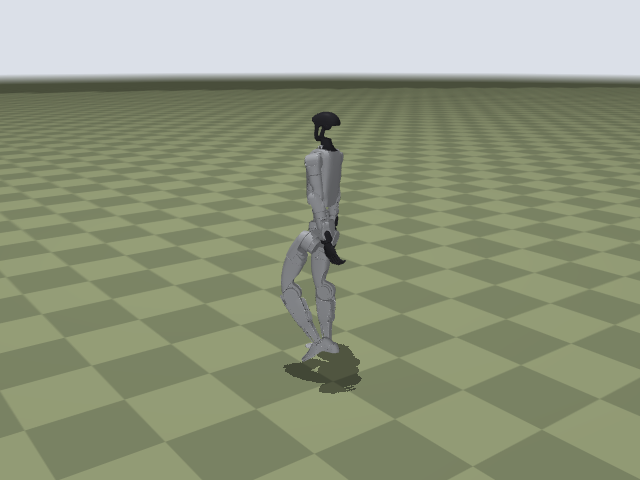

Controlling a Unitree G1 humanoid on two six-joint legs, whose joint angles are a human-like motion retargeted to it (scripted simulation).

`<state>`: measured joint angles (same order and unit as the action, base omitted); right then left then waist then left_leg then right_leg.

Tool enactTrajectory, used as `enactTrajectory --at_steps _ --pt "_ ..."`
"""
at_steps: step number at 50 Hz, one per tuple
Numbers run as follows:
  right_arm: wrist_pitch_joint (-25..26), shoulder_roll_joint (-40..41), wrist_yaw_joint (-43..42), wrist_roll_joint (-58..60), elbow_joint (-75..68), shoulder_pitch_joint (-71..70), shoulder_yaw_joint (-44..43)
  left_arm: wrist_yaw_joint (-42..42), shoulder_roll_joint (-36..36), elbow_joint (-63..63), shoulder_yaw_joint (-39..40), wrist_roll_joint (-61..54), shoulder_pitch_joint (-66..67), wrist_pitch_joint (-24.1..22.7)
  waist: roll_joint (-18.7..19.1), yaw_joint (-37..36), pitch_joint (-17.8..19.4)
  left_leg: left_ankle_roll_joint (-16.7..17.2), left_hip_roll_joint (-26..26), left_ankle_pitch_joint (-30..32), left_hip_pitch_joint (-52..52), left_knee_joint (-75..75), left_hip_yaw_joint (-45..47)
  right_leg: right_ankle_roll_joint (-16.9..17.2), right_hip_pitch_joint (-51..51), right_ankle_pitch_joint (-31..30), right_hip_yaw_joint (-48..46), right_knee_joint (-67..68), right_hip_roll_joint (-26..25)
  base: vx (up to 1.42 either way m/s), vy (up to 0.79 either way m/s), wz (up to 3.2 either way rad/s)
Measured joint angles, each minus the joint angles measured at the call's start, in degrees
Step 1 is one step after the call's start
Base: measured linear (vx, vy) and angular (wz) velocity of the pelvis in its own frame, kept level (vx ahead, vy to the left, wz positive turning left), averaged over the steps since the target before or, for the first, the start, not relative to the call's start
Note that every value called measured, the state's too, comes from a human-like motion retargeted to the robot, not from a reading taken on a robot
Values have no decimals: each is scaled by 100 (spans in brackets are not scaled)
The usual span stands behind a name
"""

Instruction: Walk run

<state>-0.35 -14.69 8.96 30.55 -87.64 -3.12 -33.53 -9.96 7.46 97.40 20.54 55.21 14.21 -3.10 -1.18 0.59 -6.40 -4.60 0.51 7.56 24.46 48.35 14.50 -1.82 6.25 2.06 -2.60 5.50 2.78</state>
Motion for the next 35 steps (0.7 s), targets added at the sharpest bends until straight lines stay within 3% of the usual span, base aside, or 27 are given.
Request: enactTrajectory --at_steps 5,10,12,15,17,20,22,23,25,27,30,35 --pt "-400 -190 -115 -32 909 -399 219 117 97 0 319 -28 614 77 -100 -567 87 -755 -20 -435 625 -2466 548 -112 -614 246 -416 -302 -367 75 -20 39" --pt "-669 -323 -511 211 1344 -665 137 -41 28 0 739 -483 997 333 -250 -567 18 -878 538 -1265 754 -4868 1127 -74 -1146 397 -858 -435 -597 93 -18 78" --pt "-721 -275 -550 186 1380 -632 140 -172 -43 0 853 -726 1065 426 -385 -716 -18 -911 573 -1263 678 -5064 1339 74 -1323 167 -805 -345 -607 94 -17 -6" --pt "-913 -74 -524 72 1233 -423 184 -297 -157 0 1079 -947 1027 435 -685 -1156 -68 -1040 334 -1119 581 -4477 1761 540 -1539 -758 -614 -49 -465 114 -16 -83" --pt "-1011 102 -403 72 974 -178 228 -345 -198 0 1165 -1074 921 269 -779 -1354 -156 -1040 281 -825 520 -4266 1349 888 -1605 -1908 -715 290 -409 110 -13 -36" --pt "-1027 353 -86 280 475 205 363 -403 -173 0 1166 -1431 511 62 -725 -1076 -167 -1040 283 -1185 459 -3516 461 1165 -1169 -3206 -260 1834 -765 124 -14 103" --pt "-887 405 55 457 105 421 392 -322 -121 0 1026 -1714 -7 22 -669 -809 -22 -1040 418 -1503 12 -3298 575 1367 -664 -3206 -101 3381 -905 106 -6 172" --pt "-795 468 100 563 -63 527 386 -249 -84 0 949 -1864 -311 -17 -446 -756 -69 -1040 264 -1552 -203 -3424 471 1387 -531 -3206 -31 3349 -1227 100 4 139" --pt "-599 583 130 808 -328 757 319 -175 -79 -162 761 -2142 -919 -126 -39 -645 -119 -1040 119 -1623 -487 -3595 25 1228 -82 -2766 106 3441 -1657 84 10 130" --pt "-506 725 99 936 -529 1050 250 -216 -162 -677 582 -2198 -1372 -334 150 -486 -98 -1038 196 -1677 -811 -3748 -260 1022 413 -2016 257 3698 -1611 87 6 162" --pt "-552 943 155 901 -790 1536 220 -350 -224 -1527 207 -2142 -1944 -746 438 -94 -92 -996 240 -1705 -1367 -4092 -722 578 1021 -1051 180 3366 -1206 85 -6 198" --pt "-525 1269 378 801 -977 2156 372 -717 119 -2464 -414 -2114 -2857 -1370 369 526 14 -911 647 -1897 -2112 -4308 -1604 533 1589 -925 82 1316 -133 83 -27 172"
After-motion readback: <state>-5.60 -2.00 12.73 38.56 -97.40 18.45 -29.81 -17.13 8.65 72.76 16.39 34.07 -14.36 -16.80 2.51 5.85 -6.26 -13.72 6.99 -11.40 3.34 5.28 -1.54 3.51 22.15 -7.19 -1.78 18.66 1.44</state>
